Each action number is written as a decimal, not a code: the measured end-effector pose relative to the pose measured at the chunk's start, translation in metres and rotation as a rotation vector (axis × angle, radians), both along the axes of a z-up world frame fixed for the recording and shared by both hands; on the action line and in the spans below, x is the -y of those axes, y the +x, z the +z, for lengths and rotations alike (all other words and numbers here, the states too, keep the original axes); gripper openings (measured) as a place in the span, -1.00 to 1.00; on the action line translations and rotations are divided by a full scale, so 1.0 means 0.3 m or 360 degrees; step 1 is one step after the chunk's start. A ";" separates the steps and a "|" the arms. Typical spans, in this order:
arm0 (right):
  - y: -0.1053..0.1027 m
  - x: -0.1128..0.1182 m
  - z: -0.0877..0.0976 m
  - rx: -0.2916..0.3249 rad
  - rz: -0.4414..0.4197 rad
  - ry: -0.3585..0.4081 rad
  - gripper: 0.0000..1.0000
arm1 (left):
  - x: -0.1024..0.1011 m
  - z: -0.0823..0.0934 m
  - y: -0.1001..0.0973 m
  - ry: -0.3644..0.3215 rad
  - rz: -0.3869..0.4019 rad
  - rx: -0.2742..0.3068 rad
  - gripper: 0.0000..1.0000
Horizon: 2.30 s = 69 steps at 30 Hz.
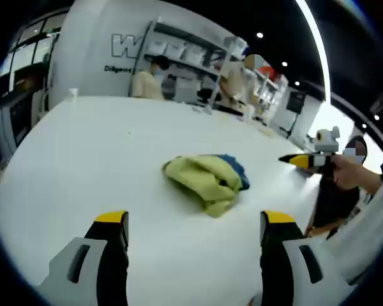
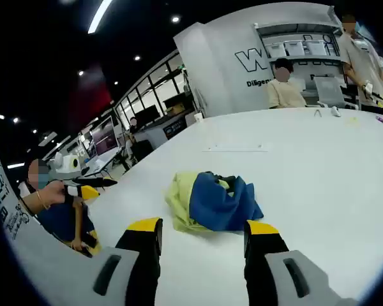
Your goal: Fold the garment on the visible template until the final outline fits inside the template.
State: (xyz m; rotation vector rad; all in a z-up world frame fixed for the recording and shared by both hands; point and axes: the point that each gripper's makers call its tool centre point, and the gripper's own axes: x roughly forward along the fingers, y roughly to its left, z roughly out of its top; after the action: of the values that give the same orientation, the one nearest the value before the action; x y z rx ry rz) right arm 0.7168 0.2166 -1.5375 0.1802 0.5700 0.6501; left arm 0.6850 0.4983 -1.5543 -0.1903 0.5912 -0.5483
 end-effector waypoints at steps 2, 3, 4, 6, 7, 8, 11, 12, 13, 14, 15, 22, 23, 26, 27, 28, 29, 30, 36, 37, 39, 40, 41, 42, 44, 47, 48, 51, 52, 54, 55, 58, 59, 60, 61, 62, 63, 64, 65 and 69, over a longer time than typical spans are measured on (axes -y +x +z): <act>0.003 0.004 0.003 0.0001 -0.0006 -0.0008 -0.01 | 0.007 0.003 0.012 -0.0012 -0.0011 -0.0003 0.58; 0.004 0.006 0.004 -0.0001 -0.0007 -0.0012 -0.01 | 0.009 0.004 0.016 -0.0010 -0.0017 -0.0004 0.58; 0.003 0.007 0.004 -0.0002 -0.0007 -0.0015 -0.01 | 0.010 0.005 0.020 -0.0005 -0.0026 -0.0001 0.59; 0.000 0.011 0.000 -0.0009 -0.0005 -0.0029 -0.01 | 0.008 0.006 0.030 0.0001 -0.0037 0.0001 0.59; -0.003 0.010 0.000 -0.0011 -0.0003 -0.0040 -0.01 | 0.006 0.009 0.033 0.0001 -0.0042 0.0005 0.59; -0.007 0.011 -0.002 -0.0018 -0.0006 -0.0045 -0.01 | 0.006 0.011 0.031 0.0000 -0.0043 0.0007 0.59; -0.013 0.012 0.002 -0.0019 -0.0021 -0.0045 -0.02 | -0.003 0.016 0.035 -0.0003 -0.0038 0.0010 0.59; -0.018 0.011 0.005 -0.0013 -0.0030 -0.0044 -0.02 | 0.001 0.025 0.032 -0.0001 -0.0039 0.0007 0.58; -0.023 0.011 0.008 -0.0003 -0.0042 -0.0045 -0.02 | 0.006 0.035 0.029 0.0009 -0.0058 0.0020 0.58; -0.025 0.011 0.008 -0.0004 -0.0046 -0.0044 -0.02 | 0.008 0.039 0.028 0.0012 -0.0066 0.0028 0.58; -0.030 0.009 0.008 -0.0006 -0.0052 -0.0043 -0.02 | 0.013 0.046 0.025 0.0019 -0.0081 0.0038 0.58; -0.059 0.004 0.003 -0.0020 -0.0041 -0.0041 -0.03 | 0.012 0.064 0.016 0.0020 -0.0074 0.0065 0.58; -0.061 0.003 0.008 -0.0015 -0.0032 -0.0043 -0.03 | 0.008 0.061 0.017 0.0023 -0.0066 0.0063 0.58; -0.061 0.005 0.020 0.0006 -0.0018 -0.0042 -0.04 | 0.010 0.079 0.009 0.0025 -0.0065 0.0089 0.57; -0.058 0.007 0.022 0.0012 -0.0017 -0.0041 -0.04 | 0.010 0.083 0.010 0.0021 -0.0058 0.0095 0.57; -0.055 0.010 0.022 0.0013 -0.0016 -0.0041 -0.03 | 0.011 0.086 0.008 0.0021 -0.0057 0.0094 0.57; -0.051 0.011 0.022 0.0018 -0.0009 -0.0043 -0.04 | 0.012 0.089 0.007 0.0026 -0.0049 0.0099 0.57; -0.048 0.013 0.022 0.0022 -0.0003 -0.0045 -0.04 | 0.013 0.088 0.007 0.0029 -0.0045 0.0097 0.57; -0.028 0.014 0.022 0.0025 0.0002 -0.0028 -0.04 | 0.013 0.085 -0.001 0.0050 -0.0027 0.0087 0.57; -0.032 0.008 0.028 0.0038 0.0021 -0.0032 -0.05 | 0.015 0.091 -0.006 0.0049 -0.0022 0.0089 0.57; -0.032 0.004 0.028 0.0052 0.0029 -0.0034 -0.05 | 0.025 0.096 -0.010 0.0046 -0.0036 0.0103 0.57; -0.030 0.004 0.024 0.0046 0.0027 -0.0034 -0.06 | 0.028 0.097 -0.010 0.0047 -0.0041 0.0103 0.57; -0.025 0.008 0.017 0.0033 0.0020 -0.0041 -0.08 | 0.028 0.095 -0.009 0.0054 -0.0045 0.0102 0.57; -0.019 0.021 0.021 0.0067 -0.0002 -0.0085 -0.13 | 0.026 0.093 -0.009 0.0060 -0.0047 0.0102 0.57; -0.011 0.021 0.033 0.0119 0.0030 -0.0107 -0.24 | 0.025 0.095 -0.007 0.0062 -0.0040 0.0102 0.57; 0.002 0.020 0.041 0.0105 0.0027 -0.0083 -0.18 | 0.021 0.099 -0.002 0.0054 -0.0027 0.0107 0.57; 0.009 0.016 0.043 0.0105 0.0028 -0.0080 -0.17 | 0.021 0.100 -0.002 0.0053 -0.0026 0.0107 0.57; 0.035 -0.001 0.028 0.0098 0.0058 -0.0105 -0.18 | 0.023 0.102 -0.001 0.0053 -0.0028 0.0109 0.57; 0.041 -0.006 0.027 0.0098 0.0068 -0.0109 -0.18 | 0.024 0.102 -0.002 0.0054 -0.0029 0.0108 0.57; 0.058 -0.025 0.029 0.0111 0.0090 -0.0116 -0.18 | 0.026 0.097 -0.003 0.0057 -0.0039 0.0099 0.56; 0.074 -0.031 0.026 0.0108 0.0103 -0.0117 -0.19 | 0.027 0.093 -0.003 0.0062 -0.0044 0.0094 0.56; 0.084 -0.061 0.021 0.0109 0.0132 -0.0129 -0.20 | 0.028 0.082 -0.002 0.0069 -0.0051 0.0082 0.54; 0.101 -0.076 0.015 0.0104 0.0151 -0.0134 -0.21 | 0.031 0.081 -0.002 0.0067 -0.0052 0.0081 0.53; 0.108 -0.086 0.012 0.0102 0.0162 -0.0139 -0.21 | 0.031 0.083 -0.002 0.0064 -0.0053 0.0080 0.53; 0.115 -0.097 0.008 0.0099 0.0178 -0.0149 -0.22 | 0.038 0.091 0.000 0.0063 -0.0071 0.0108 0.54; 0.118 -0.103 0.007 0.0099 0.0186 -0.0154 -0.22 | 0.046 0.098 -0.001 0.0065 -0.0081 0.0124 0.55; 0.134 -0.123 0.004 0.0109 0.0213 -0.0170 -0.23 | 0.047 0.099 -0.001 0.0066 -0.0084 0.0123 0.55; 0.150 -0.145 0.001 0.0107 0.0235 -0.0170 -0.24 | 0.048 0.096 0.003 0.0066 -0.0094 0.0122 0.54; 0.163 -0.169 -0.002 0.0105 0.0256 -0.0164 -0.24 | 0.050 0.095 0.004 0.0067 -0.0094 0.0119 0.54; 0.180 -0.220 -0.008 0.0102 0.0329 -0.0179 -0.27 | 0.051 0.095 0.006 0.0067 -0.0084 0.0112 0.54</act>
State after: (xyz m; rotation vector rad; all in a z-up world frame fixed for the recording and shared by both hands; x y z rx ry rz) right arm 0.7708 0.2827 -1.5399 -0.0058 0.5664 0.8191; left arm 0.6869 0.4829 -1.5259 -0.1156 0.5402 -0.5910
